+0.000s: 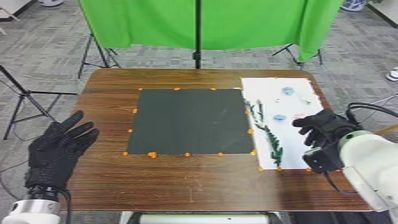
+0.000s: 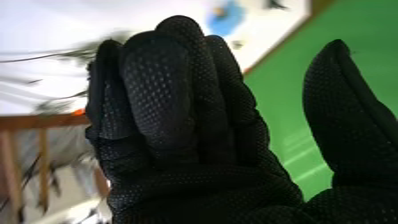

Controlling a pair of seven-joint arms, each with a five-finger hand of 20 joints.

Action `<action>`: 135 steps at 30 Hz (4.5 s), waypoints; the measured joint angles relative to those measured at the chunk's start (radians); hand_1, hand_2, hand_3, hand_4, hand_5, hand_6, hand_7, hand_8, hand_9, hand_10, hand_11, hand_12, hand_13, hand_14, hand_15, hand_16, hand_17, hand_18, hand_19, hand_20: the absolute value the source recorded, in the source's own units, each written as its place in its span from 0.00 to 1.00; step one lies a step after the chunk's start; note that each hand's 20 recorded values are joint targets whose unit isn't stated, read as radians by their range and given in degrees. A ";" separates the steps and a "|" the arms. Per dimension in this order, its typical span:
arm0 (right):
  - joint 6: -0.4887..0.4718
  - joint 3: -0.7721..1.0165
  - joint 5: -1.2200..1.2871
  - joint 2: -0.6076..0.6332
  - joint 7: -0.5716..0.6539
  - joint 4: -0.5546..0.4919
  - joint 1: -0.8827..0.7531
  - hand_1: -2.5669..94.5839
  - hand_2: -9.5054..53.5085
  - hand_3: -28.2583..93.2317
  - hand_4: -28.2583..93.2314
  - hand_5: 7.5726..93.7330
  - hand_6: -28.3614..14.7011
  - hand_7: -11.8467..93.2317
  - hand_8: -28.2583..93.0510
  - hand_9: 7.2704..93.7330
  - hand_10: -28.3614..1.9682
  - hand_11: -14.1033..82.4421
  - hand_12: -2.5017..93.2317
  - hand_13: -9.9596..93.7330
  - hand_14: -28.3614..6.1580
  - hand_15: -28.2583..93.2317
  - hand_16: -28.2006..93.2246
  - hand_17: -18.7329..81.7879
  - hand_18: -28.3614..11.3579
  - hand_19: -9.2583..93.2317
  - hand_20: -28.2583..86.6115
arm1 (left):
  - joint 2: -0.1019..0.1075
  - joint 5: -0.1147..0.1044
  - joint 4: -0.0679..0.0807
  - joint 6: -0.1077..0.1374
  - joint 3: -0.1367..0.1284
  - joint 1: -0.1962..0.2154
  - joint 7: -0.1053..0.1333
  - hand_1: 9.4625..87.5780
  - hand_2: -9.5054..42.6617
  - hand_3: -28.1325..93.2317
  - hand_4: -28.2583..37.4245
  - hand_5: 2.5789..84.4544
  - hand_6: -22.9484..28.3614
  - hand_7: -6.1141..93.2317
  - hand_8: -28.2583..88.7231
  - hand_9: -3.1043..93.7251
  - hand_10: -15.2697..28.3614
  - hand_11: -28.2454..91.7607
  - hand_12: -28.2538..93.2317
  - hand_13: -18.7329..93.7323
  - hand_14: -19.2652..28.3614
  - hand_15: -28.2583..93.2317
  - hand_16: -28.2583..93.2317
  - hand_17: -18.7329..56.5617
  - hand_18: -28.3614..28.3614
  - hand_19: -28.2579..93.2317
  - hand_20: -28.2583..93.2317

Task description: Arrange flowers

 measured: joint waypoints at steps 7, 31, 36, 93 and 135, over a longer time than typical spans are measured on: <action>-0.092 -0.172 -0.156 0.019 0.113 0.017 0.091 0.36 0.13 0.80 0.08 0.69 0.37 0.47 0.16 0.79 0.21 0.59 0.22 0.86 0.47 0.78 0.35 0.73 0.17 1.00 0.37 | 0.001 0.000 0.001 0.000 0.004 -0.003 0.000 0.13 0.35 0.87 0.00 0.42 0.64 0.18 0.17 0.37 0.82 0.49 0.32 0.37 0.98 0.69 0.14 0.11 0.92 0.69 0.33; -0.195 -0.393 -0.192 0.058 0.138 0.050 0.186 0.36 0.13 0.79 0.08 0.70 0.37 0.49 0.15 0.80 0.22 0.59 0.23 0.86 0.48 0.78 0.36 0.73 0.17 1.00 0.38 | 0.002 0.002 0.002 -0.001 0.004 -0.019 -0.018 0.13 0.34 0.87 0.00 0.42 0.64 0.18 0.17 0.37 0.83 0.49 0.32 0.37 0.98 0.69 0.14 0.12 0.92 0.69 0.33; -0.195 -0.442 -0.221 0.065 0.146 0.063 0.214 0.36 0.13 0.79 0.08 0.70 0.37 0.49 0.15 0.80 0.22 0.59 0.23 0.86 0.48 0.78 0.36 0.73 0.17 1.00 0.38 | 0.002 0.002 0.002 -0.001 0.004 -0.020 -0.022 0.13 0.34 0.87 0.00 0.42 0.64 0.18 0.17 0.37 0.83 0.49 0.32 0.37 0.99 0.69 0.14 0.12 0.92 0.69 0.33; 0.169 -0.781 -0.676 0.173 0.078 0.074 0.335 0.58 0.00 0.85 0.07 0.87 0.51 0.41 0.43 0.96 0.48 0.51 0.25 0.93 0.64 0.79 0.40 0.76 0.24 1.00 0.54 | 0.001 0.002 -0.012 0.001 -0.026 0.015 0.006 0.13 0.35 0.87 0.00 0.42 0.64 0.18 0.18 0.37 0.83 0.49 0.33 0.37 0.99 0.69 0.14 0.11 0.92 0.69 0.33; -0.022 -1.264 -0.040 -0.511 0.006 0.586 1.080 0.56 0.00 0.86 0.07 0.88 0.55 0.40 0.44 0.97 0.50 0.52 0.25 0.94 0.61 0.80 0.41 0.76 0.22 1.00 0.57 | 0.122 0.046 -0.031 -0.010 0.028 -0.152 0.036 0.13 0.33 0.87 0.00 0.42 0.65 0.17 0.17 0.35 0.83 0.51 0.32 0.35 0.93 0.71 0.14 0.13 0.89 0.69 0.35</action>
